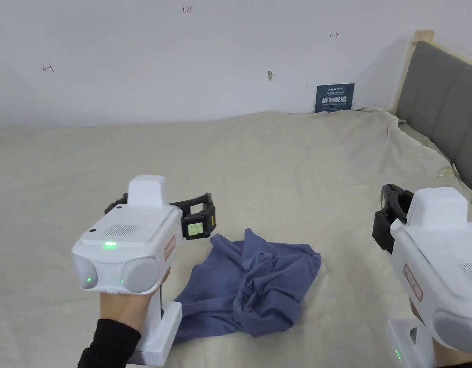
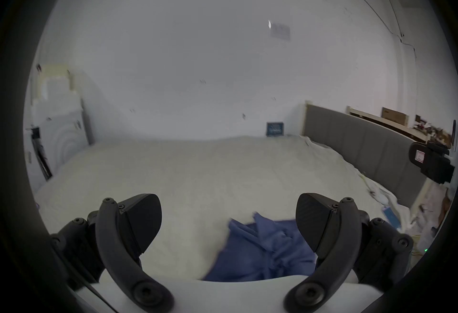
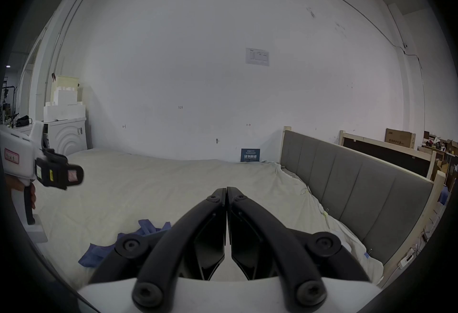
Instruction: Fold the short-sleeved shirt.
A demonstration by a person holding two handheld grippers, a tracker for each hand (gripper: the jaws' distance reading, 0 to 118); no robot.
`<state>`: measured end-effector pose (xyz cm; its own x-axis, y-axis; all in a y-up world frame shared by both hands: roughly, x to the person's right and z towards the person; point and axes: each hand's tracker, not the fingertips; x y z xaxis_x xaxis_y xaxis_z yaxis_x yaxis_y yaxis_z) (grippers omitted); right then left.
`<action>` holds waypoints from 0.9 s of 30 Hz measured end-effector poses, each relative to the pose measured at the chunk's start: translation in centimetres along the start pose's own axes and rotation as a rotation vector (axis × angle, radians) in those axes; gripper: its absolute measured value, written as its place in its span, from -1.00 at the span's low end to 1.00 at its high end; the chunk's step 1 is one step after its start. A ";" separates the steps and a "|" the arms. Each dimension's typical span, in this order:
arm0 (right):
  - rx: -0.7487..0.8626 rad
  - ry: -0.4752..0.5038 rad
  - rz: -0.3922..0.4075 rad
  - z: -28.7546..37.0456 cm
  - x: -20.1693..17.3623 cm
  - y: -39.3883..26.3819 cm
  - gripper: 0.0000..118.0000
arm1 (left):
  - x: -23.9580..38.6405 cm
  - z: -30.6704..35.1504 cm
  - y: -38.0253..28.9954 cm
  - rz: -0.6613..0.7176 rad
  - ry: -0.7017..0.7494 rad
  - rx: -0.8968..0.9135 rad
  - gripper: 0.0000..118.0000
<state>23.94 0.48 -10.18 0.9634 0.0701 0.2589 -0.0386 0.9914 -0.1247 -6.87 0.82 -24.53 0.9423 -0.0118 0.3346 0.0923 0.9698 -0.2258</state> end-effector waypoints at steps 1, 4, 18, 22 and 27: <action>0.004 0.002 0.000 0.1 -0.1 0.1 -1.00 | -0.4 0.5 -0.1 -0.009 0.027 0.036 0.87; 0.014 0.005 0.003 0.1 -0.4 0.3 -1.00 | -1.4 1.7 -0.7 -0.059 0.104 0.122 0.66; 0.029 0.021 0.000 0.0 -1.8 0.5 -1.00 | -4.6 3.1 -3.5 0.005 0.140 0.178 -1.00; 0.027 0.022 -0.003 -0.1 -1.9 0.5 -1.00 | -4.7 3.0 -3.5 -0.013 0.138 0.173 -1.00; 0.023 0.024 -0.002 -0.3 -2.0 0.4 -1.00 | -5.1 1.5 -3.6 -0.003 0.100 0.040 -1.00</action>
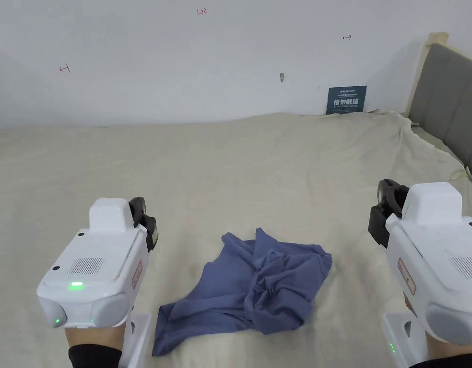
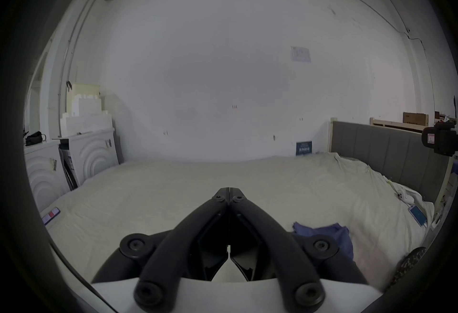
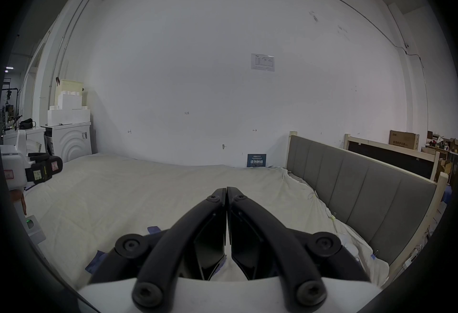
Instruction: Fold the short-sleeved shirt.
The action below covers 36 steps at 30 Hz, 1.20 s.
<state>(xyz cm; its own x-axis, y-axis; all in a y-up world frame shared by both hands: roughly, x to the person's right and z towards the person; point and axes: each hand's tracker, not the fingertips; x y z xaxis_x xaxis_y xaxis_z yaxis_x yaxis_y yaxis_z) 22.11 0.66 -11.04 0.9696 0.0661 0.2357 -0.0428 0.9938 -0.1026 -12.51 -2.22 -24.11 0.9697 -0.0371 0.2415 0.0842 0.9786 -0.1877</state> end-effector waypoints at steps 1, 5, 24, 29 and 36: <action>-0.001 0.001 0.000 -0.1 0.0 -0.1 -1.00 | -0.1 -0.6 -0.2 0.003 -0.006 -0.076 -1.00; -0.014 0.002 -0.004 -0.4 0.0 -0.6 -1.00 | -0.5 -3.3 -3.2 0.051 -0.033 -0.322 -1.00; -0.112 0.014 -0.011 -2.3 0.1 -3.9 -1.00 | -1.1 -7.8 -17.4 0.226 0.023 -0.837 0.63; -0.132 0.017 -0.010 -2.9 0.2 -4.5 -1.00 | -0.3 -8.8 -19.2 0.167 0.083 -0.892 0.41; -0.189 0.031 -0.012 -5.2 0.4 -5.4 -0.99 | 0.6 -8.2 -17.8 0.155 -0.064 -0.832 -0.96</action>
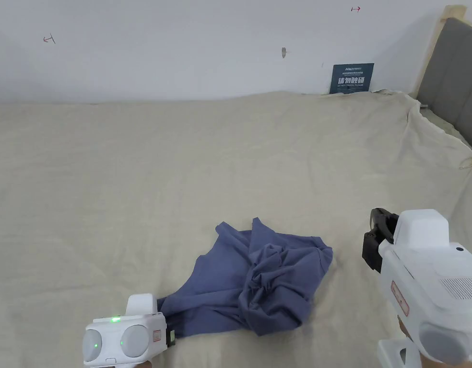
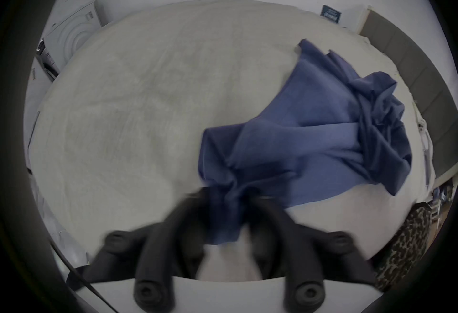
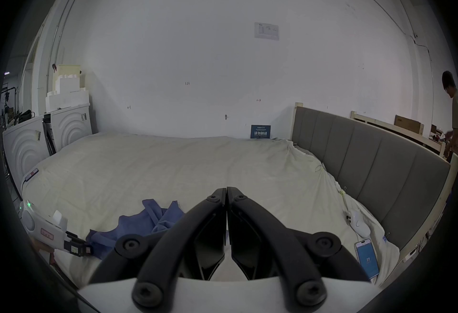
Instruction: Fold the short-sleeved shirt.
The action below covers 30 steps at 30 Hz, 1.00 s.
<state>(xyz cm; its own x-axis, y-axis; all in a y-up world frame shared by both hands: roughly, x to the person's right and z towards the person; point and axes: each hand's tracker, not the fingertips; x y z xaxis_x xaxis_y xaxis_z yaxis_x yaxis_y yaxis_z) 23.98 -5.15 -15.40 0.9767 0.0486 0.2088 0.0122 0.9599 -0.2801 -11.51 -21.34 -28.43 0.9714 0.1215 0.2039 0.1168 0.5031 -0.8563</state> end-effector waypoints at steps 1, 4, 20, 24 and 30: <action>-0.019 0.000 0.000 -0.7 0.1 0.0 -0.99 | -0.1 0.2 0.2 0.015 0.020 -0.004 -0.96; -0.107 0.010 -0.001 -3.8 0.4 -0.4 -0.99 | -0.5 1.4 0.4 0.022 0.006 0.061 -0.97; -0.683 0.028 -0.103 -27.2 1.3 -7.6 0.50 | -1.0 5.5 2.3 0.000 -0.096 0.153 -0.97; -0.752 0.026 -0.096 -28.6 -0.3 -8.6 0.40 | -1.3 5.0 2.4 0.001 -0.100 0.143 -0.97; -0.765 0.065 -0.076 -28.6 -1.2 -9.5 -0.66 | -1.7 4.7 2.3 0.011 -0.104 0.135 -0.97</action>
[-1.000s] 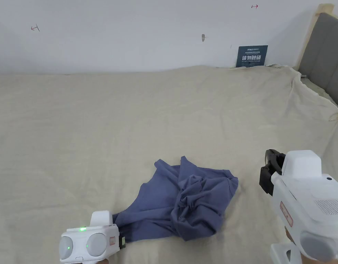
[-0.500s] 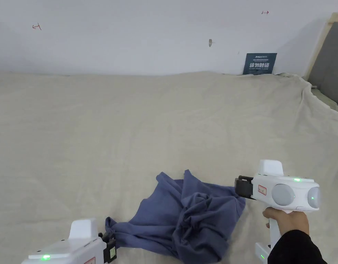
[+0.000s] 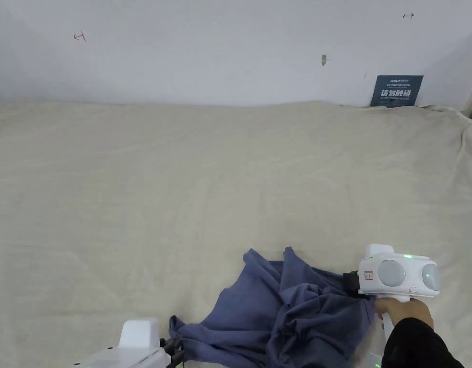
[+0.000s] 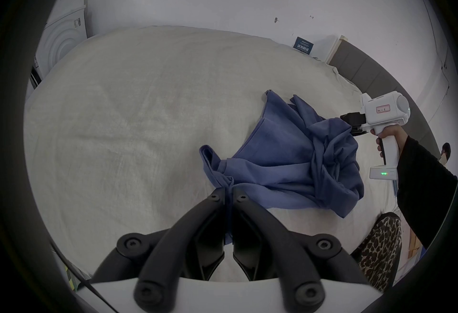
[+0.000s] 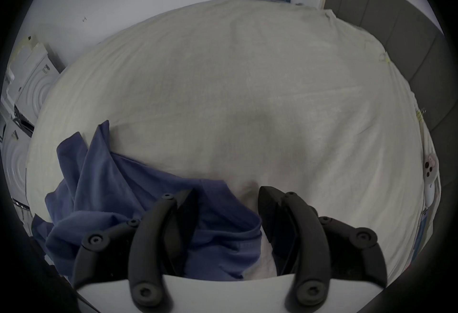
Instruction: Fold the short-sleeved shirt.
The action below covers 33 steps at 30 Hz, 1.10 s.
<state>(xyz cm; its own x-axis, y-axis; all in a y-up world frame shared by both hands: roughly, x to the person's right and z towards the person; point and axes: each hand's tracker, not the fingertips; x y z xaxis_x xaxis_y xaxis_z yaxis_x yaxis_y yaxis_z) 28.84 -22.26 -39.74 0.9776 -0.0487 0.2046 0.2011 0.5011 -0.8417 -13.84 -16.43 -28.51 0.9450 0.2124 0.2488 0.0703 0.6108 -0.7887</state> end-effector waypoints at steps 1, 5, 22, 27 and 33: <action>-0.006 0.034 0.001 0.2 0.1 -0.1 -0.95 | 0.0 0.1 -0.1 0.001 -0.002 0.001 -0.97; 0.070 0.027 0.055 3.4 -1.0 -0.6 -0.95 | -0.1 0.7 0.0 0.009 -0.016 0.017 -0.97; 0.554 0.060 0.098 27.6 2.2 4.8 -0.95 | -4.9 8.6 13.8 0.017 0.088 0.308 -0.97; 0.639 0.028 0.096 31.0 3.3 8.1 -0.95 | -6.5 11.0 20.8 -0.022 0.176 0.405 -0.97; 0.732 -0.014 0.078 33.5 3.6 12.8 -0.95 | -6.6 14.1 28.1 -0.014 0.231 0.487 -0.97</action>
<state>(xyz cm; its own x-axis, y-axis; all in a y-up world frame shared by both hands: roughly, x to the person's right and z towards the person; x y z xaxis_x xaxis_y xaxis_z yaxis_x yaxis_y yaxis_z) 32.83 12.90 -33.01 0.9855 0.0195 0.1683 0.0335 0.9513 -0.3065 -22.56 10.08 -44.38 0.9945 0.0617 0.0841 -0.0206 0.9070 -0.4207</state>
